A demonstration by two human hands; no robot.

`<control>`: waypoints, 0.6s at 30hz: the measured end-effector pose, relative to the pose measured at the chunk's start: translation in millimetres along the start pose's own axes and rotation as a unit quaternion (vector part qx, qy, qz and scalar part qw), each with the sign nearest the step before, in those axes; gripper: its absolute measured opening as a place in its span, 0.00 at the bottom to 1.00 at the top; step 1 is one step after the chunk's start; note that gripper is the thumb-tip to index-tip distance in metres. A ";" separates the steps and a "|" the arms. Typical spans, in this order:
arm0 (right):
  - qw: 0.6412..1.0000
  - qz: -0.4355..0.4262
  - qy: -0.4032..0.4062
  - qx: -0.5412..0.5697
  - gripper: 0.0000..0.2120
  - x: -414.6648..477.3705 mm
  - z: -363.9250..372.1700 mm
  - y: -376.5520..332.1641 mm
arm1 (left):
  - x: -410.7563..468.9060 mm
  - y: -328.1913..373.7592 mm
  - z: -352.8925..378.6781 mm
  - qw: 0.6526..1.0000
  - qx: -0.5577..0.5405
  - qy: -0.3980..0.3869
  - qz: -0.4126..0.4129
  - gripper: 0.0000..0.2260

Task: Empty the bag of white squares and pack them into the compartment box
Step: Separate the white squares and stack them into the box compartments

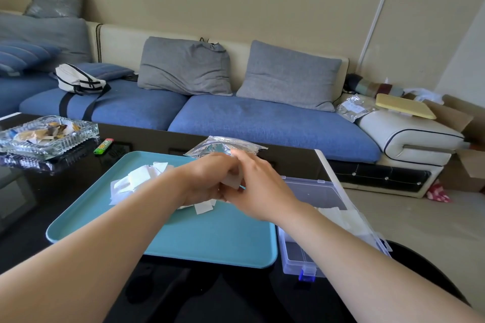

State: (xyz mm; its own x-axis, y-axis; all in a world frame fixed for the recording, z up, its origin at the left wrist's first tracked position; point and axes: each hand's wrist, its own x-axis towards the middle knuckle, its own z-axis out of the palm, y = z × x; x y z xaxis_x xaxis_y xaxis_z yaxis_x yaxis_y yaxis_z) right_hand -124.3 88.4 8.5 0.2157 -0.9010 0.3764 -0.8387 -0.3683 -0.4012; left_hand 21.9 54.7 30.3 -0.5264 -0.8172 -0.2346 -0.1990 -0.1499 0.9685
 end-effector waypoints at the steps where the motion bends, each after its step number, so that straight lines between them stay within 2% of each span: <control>1: 1.000 0.009 0.008 -0.001 0.21 -0.3 -1.5 -0.3 | -0.6 1.1 0.8 0.999 -0.031 -0.009 0.004 0.12; 5: 0.998 0.022 0.038 0.044 0.20 -1.6 -8.7 4.7 | -2.3 8.6 4.5 0.990 -0.138 0.000 0.012 0.16; 11: 0.999 0.027 0.040 0.020 0.17 -8.7 -19.3 14.6 | 2.6 8.1 15.5 0.988 -0.156 0.007 -0.006 0.20; 15: 0.997 0.034 -0.004 0.072 0.23 -18.8 -33.5 19.5 | 8.2 7.4 30.0 0.987 -0.159 0.024 0.013 0.20; 18: 0.987 0.071 0.033 0.139 0.11 -23.4 -43.9 22.4 | 8.1 7.6 43.0 0.987 -0.157 0.018 0.017 0.20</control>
State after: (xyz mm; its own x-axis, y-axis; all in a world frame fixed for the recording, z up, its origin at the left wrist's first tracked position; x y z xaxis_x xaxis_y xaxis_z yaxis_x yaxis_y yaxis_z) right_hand -170.1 111.3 27.4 0.0649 -0.9348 0.3491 -0.6872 -0.2955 -0.6636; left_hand -19.5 70.9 32.2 -0.4979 -0.8430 -0.2034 0.0870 -0.2819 0.9555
